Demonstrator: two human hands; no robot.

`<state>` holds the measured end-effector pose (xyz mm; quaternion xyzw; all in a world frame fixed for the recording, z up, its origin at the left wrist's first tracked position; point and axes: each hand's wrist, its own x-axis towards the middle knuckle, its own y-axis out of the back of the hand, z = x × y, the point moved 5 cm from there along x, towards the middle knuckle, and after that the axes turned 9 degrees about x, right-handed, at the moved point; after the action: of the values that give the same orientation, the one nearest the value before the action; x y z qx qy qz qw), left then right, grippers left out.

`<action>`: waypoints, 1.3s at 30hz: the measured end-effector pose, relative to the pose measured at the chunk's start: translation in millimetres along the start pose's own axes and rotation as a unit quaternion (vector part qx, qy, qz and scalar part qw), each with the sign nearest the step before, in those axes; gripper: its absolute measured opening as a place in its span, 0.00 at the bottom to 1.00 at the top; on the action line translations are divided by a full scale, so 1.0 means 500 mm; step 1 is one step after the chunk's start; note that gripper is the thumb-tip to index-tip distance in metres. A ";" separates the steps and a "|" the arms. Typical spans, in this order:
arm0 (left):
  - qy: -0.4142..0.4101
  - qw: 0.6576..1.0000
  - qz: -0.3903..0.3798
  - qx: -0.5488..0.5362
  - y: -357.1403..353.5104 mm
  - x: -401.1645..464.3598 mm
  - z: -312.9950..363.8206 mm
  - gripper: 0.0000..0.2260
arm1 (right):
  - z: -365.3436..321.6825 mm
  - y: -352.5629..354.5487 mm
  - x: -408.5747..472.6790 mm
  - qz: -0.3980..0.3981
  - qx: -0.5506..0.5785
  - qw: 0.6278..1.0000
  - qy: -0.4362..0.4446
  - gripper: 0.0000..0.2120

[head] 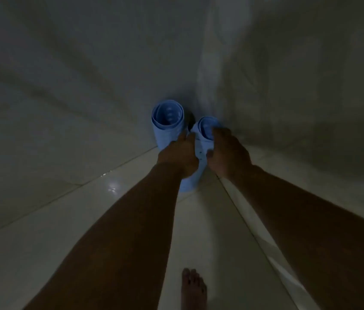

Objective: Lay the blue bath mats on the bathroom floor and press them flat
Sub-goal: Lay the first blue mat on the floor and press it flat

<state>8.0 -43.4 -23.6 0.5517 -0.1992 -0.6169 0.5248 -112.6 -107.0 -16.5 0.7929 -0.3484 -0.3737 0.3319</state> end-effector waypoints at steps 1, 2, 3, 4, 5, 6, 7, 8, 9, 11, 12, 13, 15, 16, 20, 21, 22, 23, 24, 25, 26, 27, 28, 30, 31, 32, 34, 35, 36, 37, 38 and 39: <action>0.006 1.000 -0.010 -0.011 -0.021 0.028 0.001 0.37 | 0.016 -0.017 0.026 -0.011 -0.018 1.000 -0.003 0.36; 0.011 0.999 -0.015 -0.029 -0.034 0.045 0.000 0.38 | 0.028 -0.030 0.041 -0.021 -0.025 0.999 -0.007 0.37; 0.015 0.999 -0.019 -0.040 -0.050 0.056 -0.004 0.38 | 0.047 -0.047 0.052 -0.028 -0.037 0.999 -0.008 0.38; 0.017 0.998 -0.020 -0.062 -0.067 0.061 -0.007 0.38 | 0.065 -0.061 0.054 -0.032 -0.051 0.998 -0.005 0.36; 0.013 0.996 -0.019 -0.081 -0.087 0.059 -0.008 0.38 | 0.082 -0.075 0.053 -0.013 -0.066 0.998 0.015 0.31; 0.009 0.995 -0.018 -0.099 -0.111 0.046 -0.010 0.37 | 0.096 -0.088 0.042 0.000 -0.067 0.997 0.029 0.24; 0.003 0.994 -0.012 -0.111 -0.132 0.032 -0.012 0.37 | 0.109 -0.095 0.028 0.014 -0.048 0.998 0.037 0.18; -0.005 0.994 0.004 -0.110 -0.143 0.015 -0.013 0.36 | 0.115 -0.097 0.009 0.024 -0.017 0.999 0.032 0.13; -0.006 0.995 0.021 -0.097 -0.153 0.001 -0.017 0.35 | 0.119 -0.103 -0.009 0.034 0.003 0.999 0.029 0.10; 0.001 0.997 0.044 -0.066 -0.168 -0.041 -0.016 0.35 | 0.113 -0.113 -0.064 0.028 0.021 0.999 0.035 0.08; 0.003 0.997 0.050 -0.051 -0.177 -0.061 -0.010 0.36 | 0.108 -0.119 -0.095 0.028 0.027 0.998 0.047 0.07; 0.005 0.998 0.057 -0.037 -0.184 -0.083 -0.007 0.36 | 0.099 -0.123 -0.127 0.035 0.028 0.997 0.067 0.06; 0.014 0.997 0.078 -0.016 -0.191 -0.134 -0.021 0.36 | 0.074 -0.139 -0.186 0.036 0.030 0.995 0.093 0.05; 0.024 0.996 0.082 -0.010 -0.194 -0.160 -0.035 0.36 | 0.062 -0.149 -0.211 0.029 0.035 0.994 0.095 0.06; 0.026 0.997 0.072 0.017 -0.179 -0.280 -0.116 0.28 | -0.002 -0.210 -0.296 -0.022 0.063 0.994 0.092 0.04; 0.015 0.996 0.074 0.039 -0.173 -0.323 -0.142 0.24 | -0.028 -0.230 -0.324 -0.029 0.065 0.993 0.094 0.05; 0.002 0.995 0.073 0.063 -0.173 -0.375 -0.174 0.20 | -0.067 -0.253 -0.357 -0.040 0.069 0.992 0.096 0.05; -0.008 0.994 0.069 0.083 -0.175 -0.426 -0.206 0.17 | -0.106 -0.276 -0.389 -0.052 0.075 0.991 0.097 0.06; -0.011 0.993 0.065 0.097 -0.179 -0.467 -0.233 0.15 | -0.141 -0.294 -0.416 -0.065 0.075 0.990 0.101 0.08; -0.001 0.992 0.054 0.110 -0.183 -0.521 -0.267 0.14 | -0.184 -0.322 -0.449 -0.077 0.059 0.989 0.116 0.11; 0.016 0.991 0.041 0.126 -0.188 -0.577 -0.302 0.14 | -0.231 -0.351 -0.484 -0.087 0.027 0.987 0.131 0.14; 0.030 0.989 0.031 0.140 -0.189 -0.615 -0.324 0.15 | -0.262 -0.373 -0.508 -0.092 -0.008 0.986 0.141 0.17; 0.037 0.988 0.029 0.148 -0.188 -0.644 -0.337 0.17 | -0.287 -0.389 -0.527 -0.095 -0.037 0.984 0.148 0.18; 0.048 0.989 0.018 0.140 -0.194 -0.736 -0.380 0.19 | -0.356 -0.439 -0.592 -0.105 -0.064 0.978 0.166 0.17; 0.055 0.991 0.010 0.124 -0.201 -0.788 -0.404 0.20 | -0.392 -0.466 -0.632 -0.111 -0.064 0.977 0.172 0.16; 0.064 0.992 0.008 0.105 -0.208 -0.839 -0.427 0.19 | -0.428 -0.490 -0.675 -0.116 -0.058 0.976 0.176 0.15; 0.083 0.992 0.003 0.092 -0.222 -0.927 -0.461 0.16 | -0.475 -0.528 -0.749 -0.133 -0.045 0.973 0.183 0.16; 0.095 0.991 -0.001 0.099 -0.232 -0.973 -0.477 0.15 | -0.496 -0.550 -0.788 -0.150 -0.043 0.970 0.185 0.18; 0.099 0.989 -0.007 0.111 -0.242 -1.014 -0.491 0.15 | -0.511 -0.570 -0.822 -0.173 -0.046 0.967 0.183 0.21; 0.098 0.988 -0.014 0.123 -0.251 -1.050 -0.500 0.16 | -0.523 -0.585 -0.853 -0.189 -0.048 0.964 0.178 0.23; 0.097 0.987 -0.024 0.128 -0.258 -1.084 -0.508 0.16 | -0.532 -0.598 -0.880 -0.199 -0.051 0.964 0.171 0.23; 0.095 0.987 -0.033 0.127 -0.263 -1.114 -0.515 0.16 | -0.537 -0.611 -0.903 -0.206 -0.064 0.962 0.166 0.21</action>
<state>91.9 574.0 50.5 0.6766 -0.2067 -0.5483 0.4460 -13.9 489.7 40.9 0.8754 -0.0933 -0.3189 0.3511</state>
